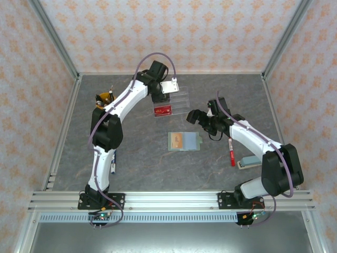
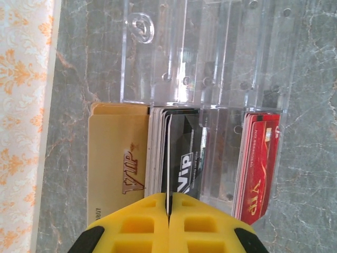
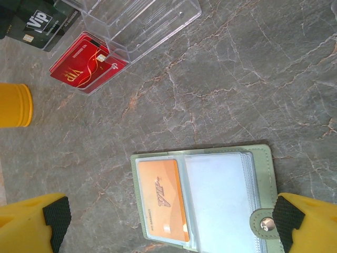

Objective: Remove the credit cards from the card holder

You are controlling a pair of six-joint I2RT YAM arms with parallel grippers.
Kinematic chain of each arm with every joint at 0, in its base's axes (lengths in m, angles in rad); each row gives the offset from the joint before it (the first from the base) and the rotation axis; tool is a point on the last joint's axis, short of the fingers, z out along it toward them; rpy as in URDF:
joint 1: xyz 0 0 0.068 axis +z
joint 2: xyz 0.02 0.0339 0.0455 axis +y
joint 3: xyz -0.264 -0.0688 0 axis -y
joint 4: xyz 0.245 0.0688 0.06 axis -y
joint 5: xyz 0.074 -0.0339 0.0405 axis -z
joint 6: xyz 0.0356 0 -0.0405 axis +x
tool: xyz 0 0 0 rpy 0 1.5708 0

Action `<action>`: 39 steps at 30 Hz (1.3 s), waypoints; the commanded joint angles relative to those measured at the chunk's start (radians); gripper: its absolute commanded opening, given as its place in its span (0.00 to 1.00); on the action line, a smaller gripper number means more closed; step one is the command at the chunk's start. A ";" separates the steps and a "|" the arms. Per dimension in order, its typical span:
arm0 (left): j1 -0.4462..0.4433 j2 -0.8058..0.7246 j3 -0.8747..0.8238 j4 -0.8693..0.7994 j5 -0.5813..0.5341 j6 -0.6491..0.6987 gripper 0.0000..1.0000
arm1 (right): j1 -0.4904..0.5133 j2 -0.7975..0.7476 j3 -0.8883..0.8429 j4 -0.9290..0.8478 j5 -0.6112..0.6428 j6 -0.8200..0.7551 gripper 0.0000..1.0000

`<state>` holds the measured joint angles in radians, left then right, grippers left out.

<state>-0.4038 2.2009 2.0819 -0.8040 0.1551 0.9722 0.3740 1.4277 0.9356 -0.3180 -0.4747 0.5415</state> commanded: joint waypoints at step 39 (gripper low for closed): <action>0.023 0.117 0.155 -0.059 -0.060 -0.037 0.27 | -0.001 -0.006 0.019 -0.001 -0.026 0.009 1.00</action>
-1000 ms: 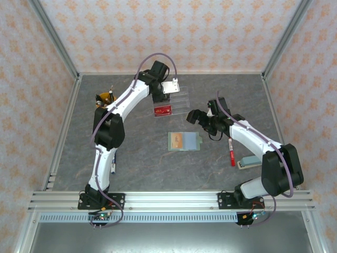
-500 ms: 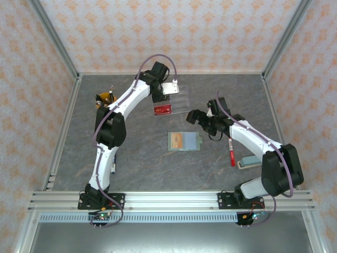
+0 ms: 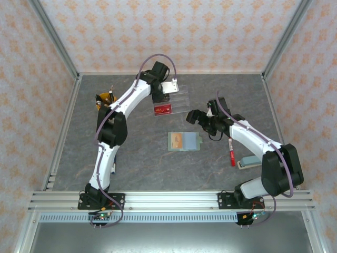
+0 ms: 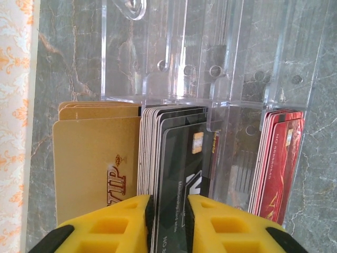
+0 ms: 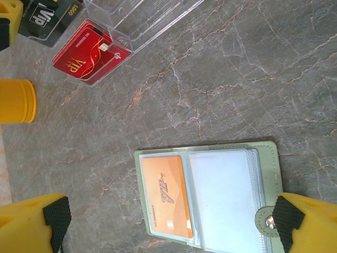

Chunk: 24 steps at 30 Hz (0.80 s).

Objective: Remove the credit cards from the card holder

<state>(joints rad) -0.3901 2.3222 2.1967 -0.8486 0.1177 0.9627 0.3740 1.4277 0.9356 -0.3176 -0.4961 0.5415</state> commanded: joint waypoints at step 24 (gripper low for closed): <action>0.012 -0.693 -0.698 0.479 -0.135 -1.016 0.85 | 0.295 0.210 0.198 -0.235 0.333 -0.125 0.86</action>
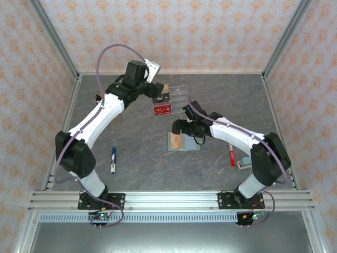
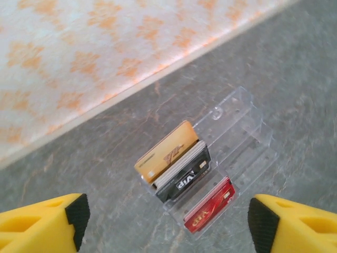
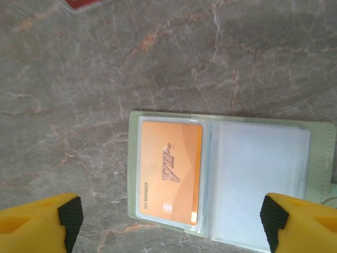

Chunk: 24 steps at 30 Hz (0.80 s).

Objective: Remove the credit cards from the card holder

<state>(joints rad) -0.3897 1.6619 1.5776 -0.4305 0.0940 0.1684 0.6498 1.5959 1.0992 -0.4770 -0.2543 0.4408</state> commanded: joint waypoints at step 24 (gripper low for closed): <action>0.017 -0.151 -0.529 0.154 0.268 -0.817 1.00 | -0.018 0.189 0.043 0.082 -0.155 0.069 0.64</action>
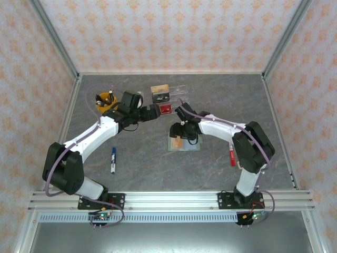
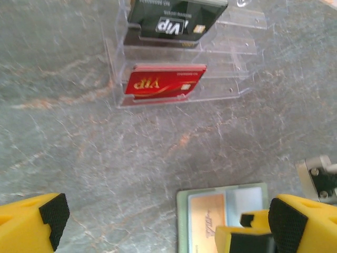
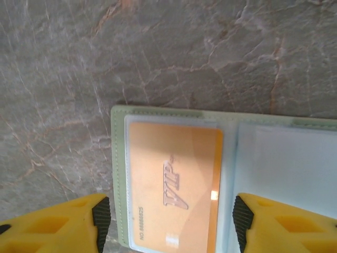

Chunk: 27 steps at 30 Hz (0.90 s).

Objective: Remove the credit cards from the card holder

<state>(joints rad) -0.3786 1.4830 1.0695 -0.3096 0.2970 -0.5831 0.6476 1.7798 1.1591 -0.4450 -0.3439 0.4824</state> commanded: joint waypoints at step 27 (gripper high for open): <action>-0.031 0.155 -0.110 0.112 0.180 -0.225 0.85 | -0.039 0.073 -0.046 0.082 -0.171 -0.007 0.55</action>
<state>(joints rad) -0.3985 1.6283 0.9771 -0.2131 0.4683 -0.7929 0.6144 1.8324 1.1332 -0.3862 -0.4580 0.4885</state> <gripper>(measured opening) 0.850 0.551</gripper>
